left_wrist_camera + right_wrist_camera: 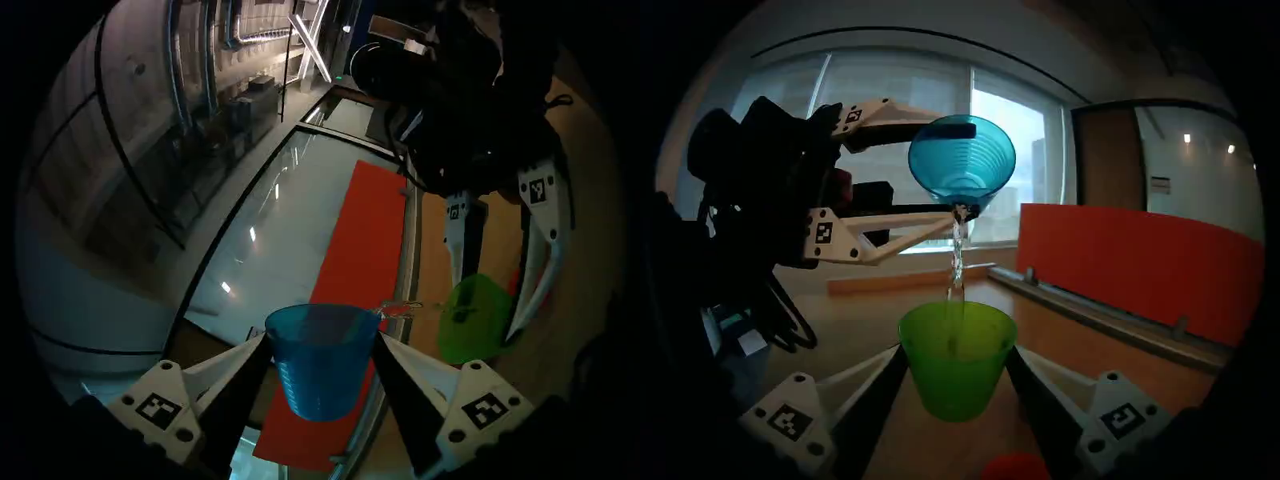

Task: Pour water

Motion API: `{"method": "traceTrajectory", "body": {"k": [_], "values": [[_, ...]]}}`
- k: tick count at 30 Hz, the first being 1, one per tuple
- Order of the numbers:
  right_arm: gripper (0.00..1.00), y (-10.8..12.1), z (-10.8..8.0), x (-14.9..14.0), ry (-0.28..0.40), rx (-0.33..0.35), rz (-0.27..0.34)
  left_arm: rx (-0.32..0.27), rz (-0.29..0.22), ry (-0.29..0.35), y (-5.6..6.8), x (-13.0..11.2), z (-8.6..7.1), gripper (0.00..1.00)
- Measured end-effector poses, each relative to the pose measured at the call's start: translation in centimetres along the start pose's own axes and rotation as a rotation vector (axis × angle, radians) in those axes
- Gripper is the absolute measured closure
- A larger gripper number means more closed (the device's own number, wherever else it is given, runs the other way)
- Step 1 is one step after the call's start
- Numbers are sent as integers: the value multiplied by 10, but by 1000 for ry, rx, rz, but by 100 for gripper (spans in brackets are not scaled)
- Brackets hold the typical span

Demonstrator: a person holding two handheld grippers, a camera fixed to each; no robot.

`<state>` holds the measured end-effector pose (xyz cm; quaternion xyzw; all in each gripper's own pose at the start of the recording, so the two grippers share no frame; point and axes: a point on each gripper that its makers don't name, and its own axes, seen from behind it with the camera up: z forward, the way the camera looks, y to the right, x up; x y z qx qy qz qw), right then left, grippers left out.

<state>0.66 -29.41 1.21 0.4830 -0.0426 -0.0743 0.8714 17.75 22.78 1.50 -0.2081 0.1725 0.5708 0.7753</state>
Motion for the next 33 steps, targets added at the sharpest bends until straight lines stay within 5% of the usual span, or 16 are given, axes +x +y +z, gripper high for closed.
{"method": "traceTrajectory", "body": {"k": [21,33], "values": [[12,2,-3,-2,-2,-5,-6,31,112,-1,1,2,1,15],[12,2,-4,-4,-6,-6,-14,44,184,-3,-11,2,-1,15]]}}
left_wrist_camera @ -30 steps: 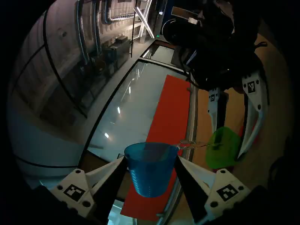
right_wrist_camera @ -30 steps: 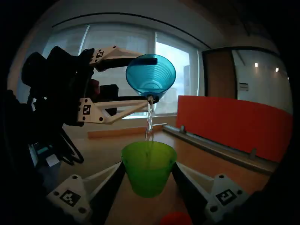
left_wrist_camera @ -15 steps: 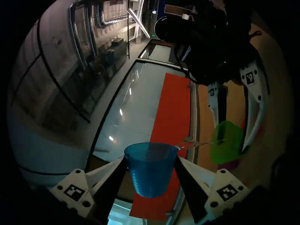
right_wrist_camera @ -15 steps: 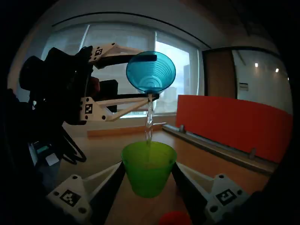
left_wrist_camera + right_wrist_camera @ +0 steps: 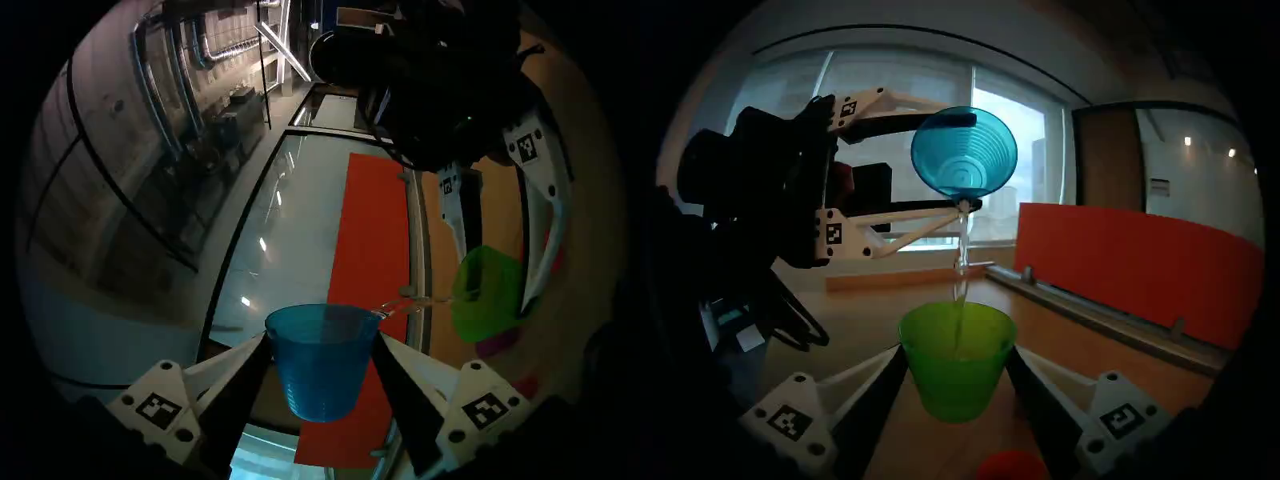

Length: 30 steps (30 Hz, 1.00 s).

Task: Pour water

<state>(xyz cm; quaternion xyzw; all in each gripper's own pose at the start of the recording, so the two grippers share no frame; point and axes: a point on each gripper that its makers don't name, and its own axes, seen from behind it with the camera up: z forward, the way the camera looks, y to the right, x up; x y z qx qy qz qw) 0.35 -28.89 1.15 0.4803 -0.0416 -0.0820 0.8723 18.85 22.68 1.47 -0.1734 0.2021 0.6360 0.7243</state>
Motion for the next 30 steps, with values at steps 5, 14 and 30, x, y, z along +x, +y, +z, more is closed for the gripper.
{"method": "traceTrajectory", "body": {"k": [5,14,30], "values": [[12,0,0,-1,0,0,1,5,33,5,1,2,1,15],[12,2,0,0,6,-2,3,16,93,16,2,6,2,15],[12,4,-4,3,14,-7,-2,37,238,34,0,15,1,15]]}}
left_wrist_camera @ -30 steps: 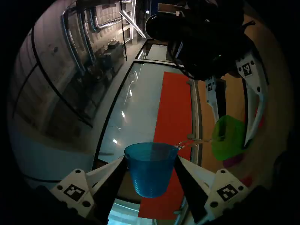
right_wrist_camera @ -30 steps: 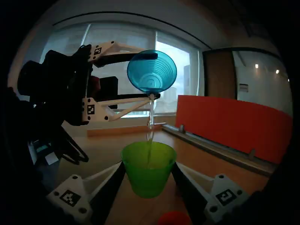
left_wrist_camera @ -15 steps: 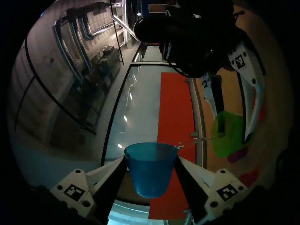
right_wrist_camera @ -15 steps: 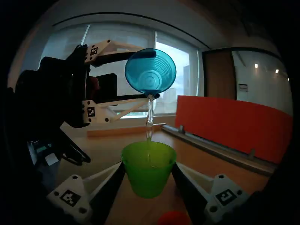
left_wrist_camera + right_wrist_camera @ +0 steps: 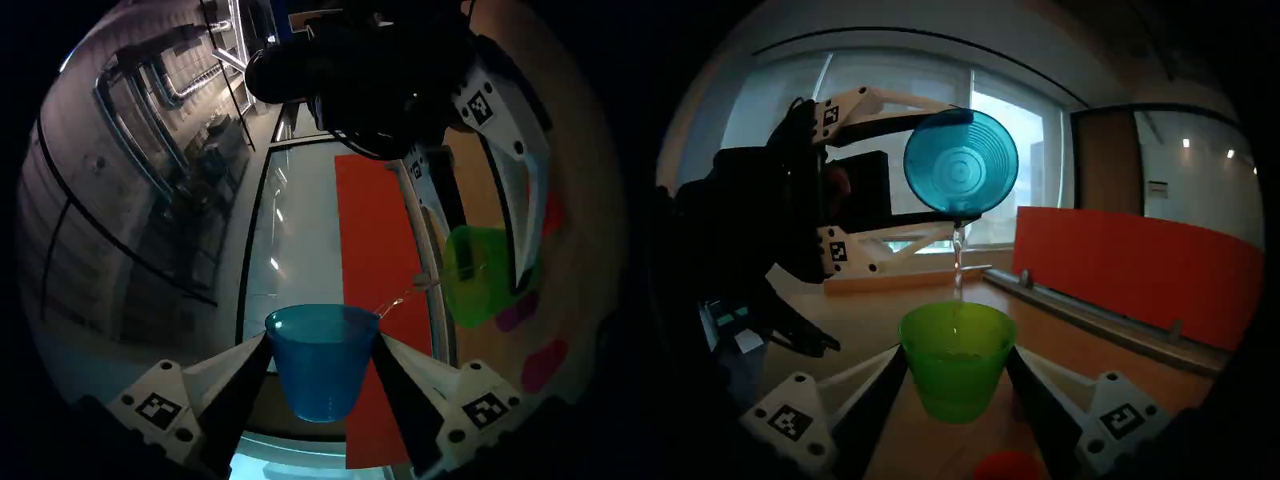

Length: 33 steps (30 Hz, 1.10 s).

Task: Pour water

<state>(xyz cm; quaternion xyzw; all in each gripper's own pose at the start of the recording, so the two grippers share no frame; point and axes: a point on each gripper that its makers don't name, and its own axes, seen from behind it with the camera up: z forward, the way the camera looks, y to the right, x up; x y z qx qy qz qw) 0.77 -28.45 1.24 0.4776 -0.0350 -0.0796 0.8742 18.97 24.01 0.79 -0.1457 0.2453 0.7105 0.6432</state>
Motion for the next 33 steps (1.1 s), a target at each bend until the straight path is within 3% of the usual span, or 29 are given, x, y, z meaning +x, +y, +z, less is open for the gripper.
{"method": "traceTrajectory", "body": {"k": [9,18,24,33], "values": [[12,0,-1,3,4,-2,0,6,17,5,4,6,-3,15],[12,0,-2,4,8,-5,0,-4,-47,1,10,5,-4,15],[12,1,-4,5,13,-11,-2,-20,-158,-16,14,-3,-2,15],[12,3,-8,5,19,-21,-2,-40,-440,-86,31,-28,-4,15]]}}
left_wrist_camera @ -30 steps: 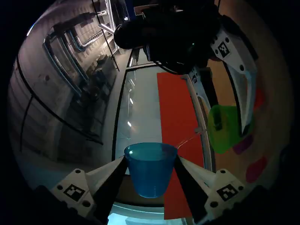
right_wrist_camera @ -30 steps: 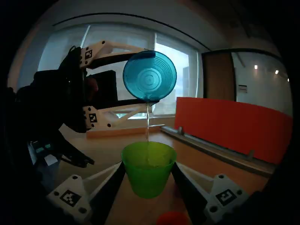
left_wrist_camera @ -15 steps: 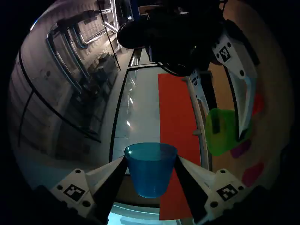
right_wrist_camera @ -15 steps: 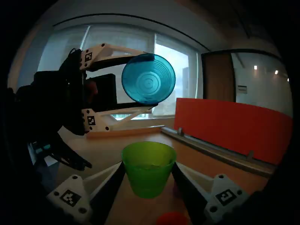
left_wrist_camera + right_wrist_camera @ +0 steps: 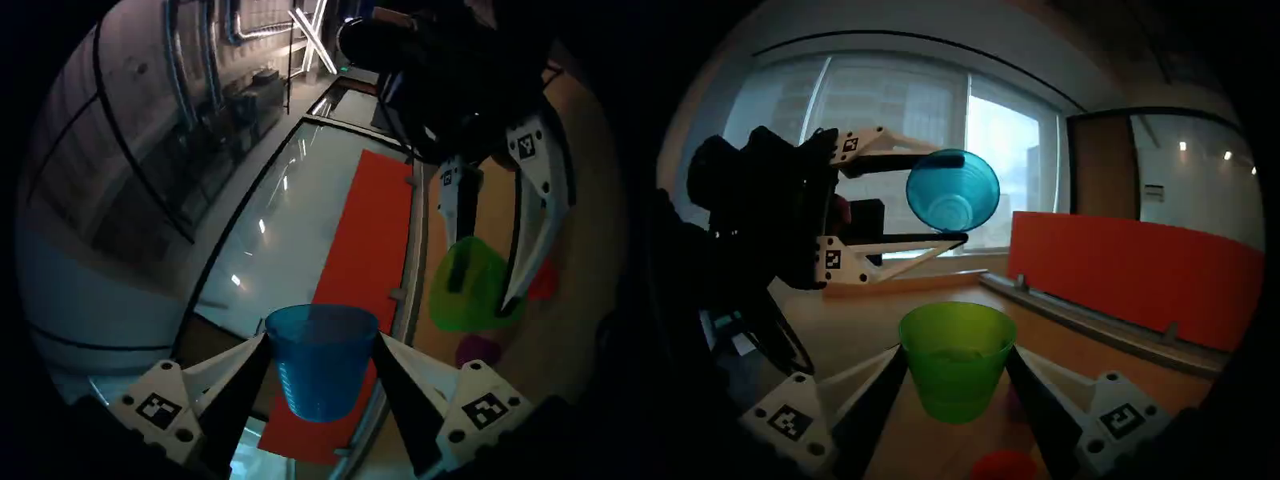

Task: Pour water

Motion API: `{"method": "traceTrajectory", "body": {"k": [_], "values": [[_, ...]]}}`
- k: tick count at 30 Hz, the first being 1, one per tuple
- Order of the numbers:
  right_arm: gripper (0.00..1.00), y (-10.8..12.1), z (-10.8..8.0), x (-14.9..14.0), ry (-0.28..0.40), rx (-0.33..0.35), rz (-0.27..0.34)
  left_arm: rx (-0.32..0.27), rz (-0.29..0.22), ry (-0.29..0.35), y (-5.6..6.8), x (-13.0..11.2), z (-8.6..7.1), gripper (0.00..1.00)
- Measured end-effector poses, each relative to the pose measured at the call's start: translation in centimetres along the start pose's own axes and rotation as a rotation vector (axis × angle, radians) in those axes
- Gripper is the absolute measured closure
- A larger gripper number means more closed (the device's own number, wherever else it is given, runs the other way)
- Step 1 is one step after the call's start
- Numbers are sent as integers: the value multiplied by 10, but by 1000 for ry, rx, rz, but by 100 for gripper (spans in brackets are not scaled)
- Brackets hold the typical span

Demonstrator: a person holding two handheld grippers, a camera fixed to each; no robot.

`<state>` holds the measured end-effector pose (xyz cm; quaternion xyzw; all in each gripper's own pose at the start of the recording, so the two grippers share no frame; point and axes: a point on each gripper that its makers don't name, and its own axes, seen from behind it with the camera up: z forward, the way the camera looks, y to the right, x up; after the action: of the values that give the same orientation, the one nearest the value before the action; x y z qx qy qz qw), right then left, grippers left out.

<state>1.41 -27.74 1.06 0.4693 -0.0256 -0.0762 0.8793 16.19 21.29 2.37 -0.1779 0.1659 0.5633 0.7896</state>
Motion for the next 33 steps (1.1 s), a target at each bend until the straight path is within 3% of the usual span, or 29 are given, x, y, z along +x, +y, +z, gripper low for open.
{"method": "traceTrajectory", "body": {"k": [6,11,21,28,33], "values": [[12,1,-3,-1,2,-7,2,13,-211,-53,-2,-25,0,15],[12,3,-7,0,1,-15,0,18,-382,-50,-7,-32,-3,15],[12,8,-13,0,1,-34,2,2,-733,-17,-15,-31,-4,15],[12,10,-16,0,-2,-39,2,-44,-1003,25,-17,-20,-4,15],[12,11,-18,2,-3,-43,-1,-85,-1152,47,-15,-14,-4,15]]}}
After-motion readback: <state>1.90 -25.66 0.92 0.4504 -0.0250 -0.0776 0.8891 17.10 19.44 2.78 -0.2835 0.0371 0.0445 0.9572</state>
